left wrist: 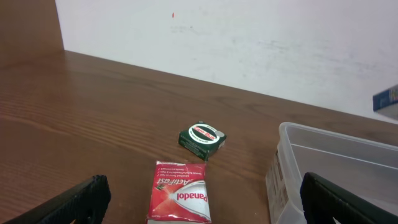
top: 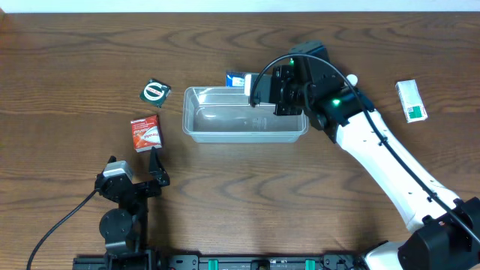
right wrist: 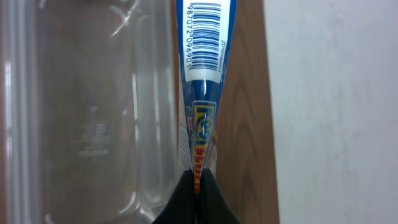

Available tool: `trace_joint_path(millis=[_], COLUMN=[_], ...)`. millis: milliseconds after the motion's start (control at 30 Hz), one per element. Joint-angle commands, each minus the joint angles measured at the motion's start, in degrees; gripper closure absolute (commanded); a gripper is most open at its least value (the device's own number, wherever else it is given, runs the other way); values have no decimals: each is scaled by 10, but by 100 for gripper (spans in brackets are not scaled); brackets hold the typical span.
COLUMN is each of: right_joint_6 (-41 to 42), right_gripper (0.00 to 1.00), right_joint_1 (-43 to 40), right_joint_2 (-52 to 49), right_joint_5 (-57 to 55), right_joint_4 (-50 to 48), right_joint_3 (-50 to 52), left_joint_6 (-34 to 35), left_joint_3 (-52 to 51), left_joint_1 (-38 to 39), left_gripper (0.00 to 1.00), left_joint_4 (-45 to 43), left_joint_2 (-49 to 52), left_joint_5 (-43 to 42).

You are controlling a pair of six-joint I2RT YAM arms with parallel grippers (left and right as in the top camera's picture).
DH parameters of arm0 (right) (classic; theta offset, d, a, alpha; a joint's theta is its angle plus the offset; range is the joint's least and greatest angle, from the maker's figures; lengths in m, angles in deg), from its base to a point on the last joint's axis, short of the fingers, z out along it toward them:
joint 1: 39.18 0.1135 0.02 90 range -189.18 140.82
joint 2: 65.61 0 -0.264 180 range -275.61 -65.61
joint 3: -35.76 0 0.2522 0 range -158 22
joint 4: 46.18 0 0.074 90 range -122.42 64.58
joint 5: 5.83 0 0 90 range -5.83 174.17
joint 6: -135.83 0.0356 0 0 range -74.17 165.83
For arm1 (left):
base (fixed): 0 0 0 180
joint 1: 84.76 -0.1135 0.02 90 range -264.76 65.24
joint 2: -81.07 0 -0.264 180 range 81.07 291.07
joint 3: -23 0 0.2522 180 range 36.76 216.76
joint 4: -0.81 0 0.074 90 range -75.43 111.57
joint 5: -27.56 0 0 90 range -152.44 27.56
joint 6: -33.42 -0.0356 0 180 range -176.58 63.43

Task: Pack container
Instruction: 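Carry the blue box with right gripper and lower it into container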

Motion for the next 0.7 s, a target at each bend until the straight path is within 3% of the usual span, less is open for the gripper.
trace_joint_path(millis=[0, 367, 667], right_joint_6=[-13, -12, 18], right_gripper=[99, 99, 99], right_joint_1=[16, 62, 45], right_joint_2=[9, 9, -16], right_joint_5=[-21, -68, -71], right_joint_4=[9, 55, 72], right_joint_3=[-7, -7, -7], left_joint_6=[-10, -10, -10], left_joint_3=[-9, -9, -9], left_joint_1=[-3, -3, -3], left_gripper=[2, 2, 2], left_joint_4=[21, 21, 21], left_joint_2=[-3, -3, -3], left_joint_5=[-4, -4, -4])
